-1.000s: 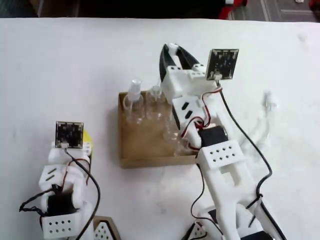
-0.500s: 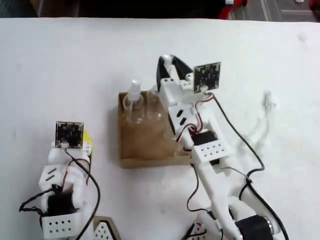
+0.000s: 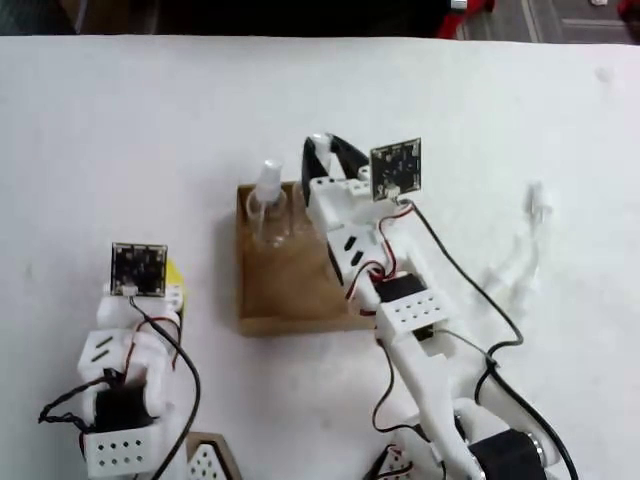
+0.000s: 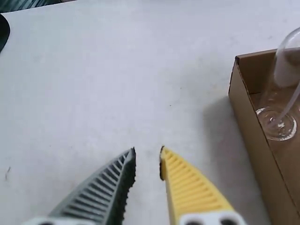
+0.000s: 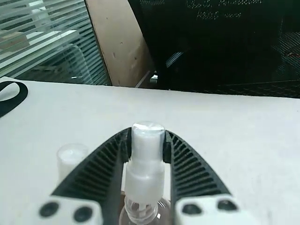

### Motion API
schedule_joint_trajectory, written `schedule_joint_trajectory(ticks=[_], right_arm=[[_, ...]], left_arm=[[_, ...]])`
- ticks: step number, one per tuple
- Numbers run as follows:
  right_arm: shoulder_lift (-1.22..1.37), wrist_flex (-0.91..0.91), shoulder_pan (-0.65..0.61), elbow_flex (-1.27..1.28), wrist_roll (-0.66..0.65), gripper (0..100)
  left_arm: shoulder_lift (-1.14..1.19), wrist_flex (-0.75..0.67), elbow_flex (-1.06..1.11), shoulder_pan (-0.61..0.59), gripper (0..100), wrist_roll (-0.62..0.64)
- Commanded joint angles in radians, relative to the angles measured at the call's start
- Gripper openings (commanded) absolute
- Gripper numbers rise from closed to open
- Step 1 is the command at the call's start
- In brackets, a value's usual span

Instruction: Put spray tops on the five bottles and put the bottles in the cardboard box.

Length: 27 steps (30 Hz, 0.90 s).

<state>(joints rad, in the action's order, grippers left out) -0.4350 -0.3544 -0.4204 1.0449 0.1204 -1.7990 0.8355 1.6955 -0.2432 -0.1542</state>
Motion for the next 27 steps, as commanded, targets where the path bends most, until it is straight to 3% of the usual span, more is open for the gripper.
schedule_joint_trajectory(ticks=[1, 11, 18, 27], right_arm=[[-0.002, -0.021, -0.008, -0.003, -0.012, 2.2], [-0.01, -0.019, -0.01, -0.002, -0.014, 2.6], [-0.002, -0.016, -0.053, 0.002, -0.014, 22.2], [-0.082, -0.016, -0.048, 0.006, -0.012, 22.5]], left_arm=[[-0.004, -0.003, -0.002, 0.013, 9, -0.011], [-0.004, -0.003, -0.002, 0.013, 9, -0.011], [-0.004, -0.003, -0.002, 0.013, 9, -0.011], [-0.004, -0.005, -0.002, 0.013, 9, -0.011]])
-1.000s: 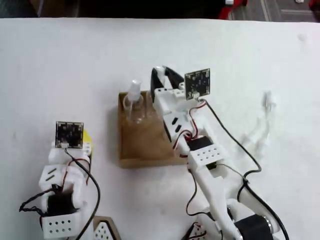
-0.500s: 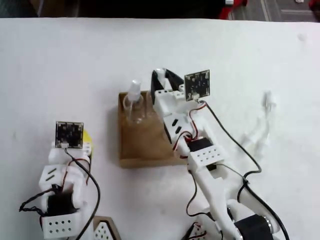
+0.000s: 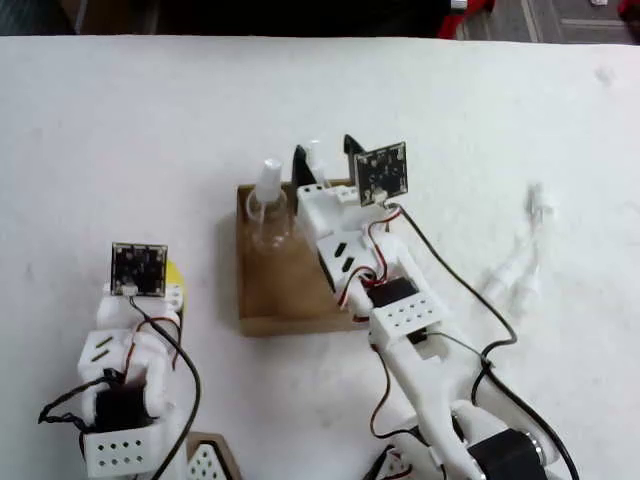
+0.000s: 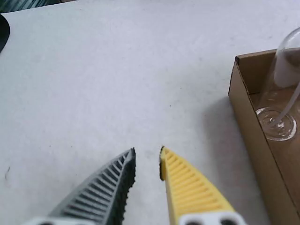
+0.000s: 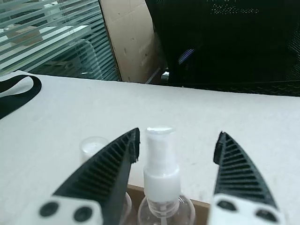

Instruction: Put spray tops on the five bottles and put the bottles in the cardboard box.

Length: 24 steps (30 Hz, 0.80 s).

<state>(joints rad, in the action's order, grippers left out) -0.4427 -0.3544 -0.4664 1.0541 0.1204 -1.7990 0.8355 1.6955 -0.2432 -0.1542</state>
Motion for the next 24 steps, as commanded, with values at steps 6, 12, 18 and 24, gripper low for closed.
schedule_joint_trajectory(ticks=[6, 12, 18, 24], right_arm=[[-0.433, 0.051, 0.071, 0.066, -0.008, 22.5], [-0.928, 0.427, 0.282, 0.118, -0.005, 22.5], [-1.382, 0.806, 0.444, 0.278, -0.005, 22.6], [-1.254, 0.929, 0.461, 0.35, -0.003, 22.6]], left_arm=[[-0.004, -0.003, -0.002, 0.013, 9, -0.011], [-0.004, -0.002, -0.002, 0.013, 9, -0.011], [-0.004, 0.0, -0.002, 0.012, 9, -0.011], [-0.004, 0.008, -0.002, 0.012, 9, -0.011]])
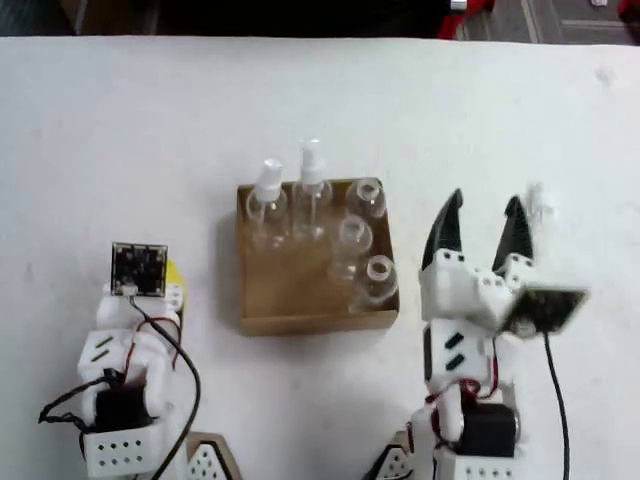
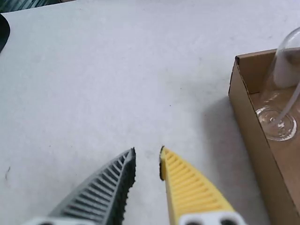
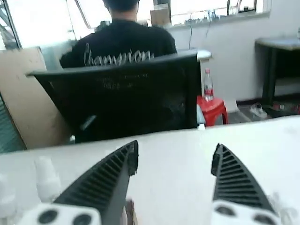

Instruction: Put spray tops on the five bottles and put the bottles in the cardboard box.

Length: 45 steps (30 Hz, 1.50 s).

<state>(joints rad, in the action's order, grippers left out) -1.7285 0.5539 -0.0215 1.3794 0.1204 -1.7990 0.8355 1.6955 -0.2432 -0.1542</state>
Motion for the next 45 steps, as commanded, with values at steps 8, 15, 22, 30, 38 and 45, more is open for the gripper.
schedule_joint_trajectory(ticks=[8, 15, 22, 30, 38, 45], right_arm=[[-0.027, 0.021, 0.013, 0.238, -0.009, 22.6], [-0.073, 0.021, 0.01, 0.273, -0.011, 22.6], [-0.073, -0.015, 0.076, 0.275, 0.021, 22.9], [-0.073, -0.045, 0.222, 0.272, 0.201, 22.7], [-0.022, -0.07, 0.176, 0.169, -0.014, 22.5], [0.355, -0.071, 0.249, -0.152, -0.129, 22.5]], left_arm=[[-0.007, 0.02, -0.002, 0.012, 9, -0.011], [-0.007, 0.02, -0.002, 0.013, 9, -0.012], [-0.007, 0.02, -0.002, 0.013, 9, -0.012], [-0.007, 0.02, -0.002, 0.013, 9, -0.012], [-0.007, 0.02, -0.002, 0.013, 9, -0.012], [-0.007, 0.021, -0.002, 0.013, 9, -0.012]])
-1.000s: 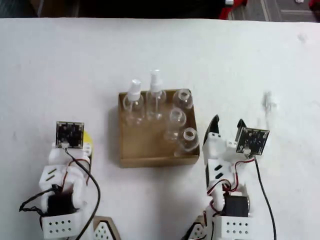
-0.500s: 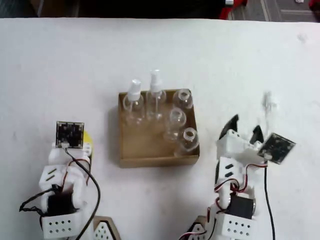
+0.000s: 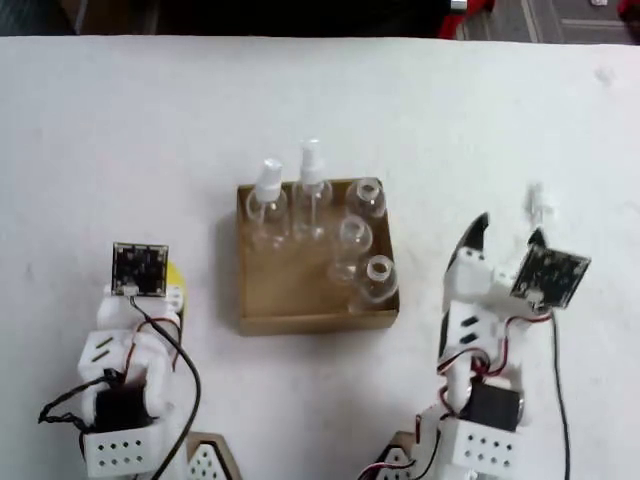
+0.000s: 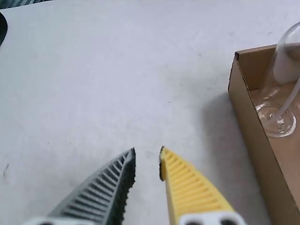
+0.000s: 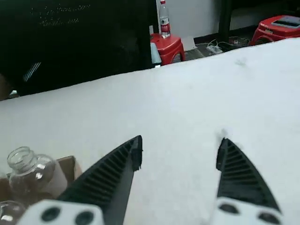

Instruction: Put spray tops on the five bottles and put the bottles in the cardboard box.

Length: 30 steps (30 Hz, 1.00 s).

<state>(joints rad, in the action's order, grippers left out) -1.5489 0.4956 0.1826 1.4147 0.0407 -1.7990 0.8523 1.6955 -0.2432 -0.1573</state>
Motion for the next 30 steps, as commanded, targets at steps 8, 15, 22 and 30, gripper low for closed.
schedule_joint_trajectory(ticks=[8, 15, 22, 30], right_arm=[[0.903, 0.065, 0.18, -0.758, -0.253, 22.5], [1.531, 0.392, 0.274, -1.386, -0.353, 22.6], [2.069, 0.719, 0.274, -1.976, -0.358, 22.8], [2.505, 0.891, 0.231, -2.579, -0.358, 22.6]], left_arm=[[-0.004, 0.005, -0.002, 0.039, 9, -0.011], [-0.004, 0.005, -0.002, 0.044, 9, -0.011], [-0.004, 0.005, -0.002, 0.044, 9, -0.011], [-0.004, 0.005, -0.002, 0.044, 9, -0.011]])
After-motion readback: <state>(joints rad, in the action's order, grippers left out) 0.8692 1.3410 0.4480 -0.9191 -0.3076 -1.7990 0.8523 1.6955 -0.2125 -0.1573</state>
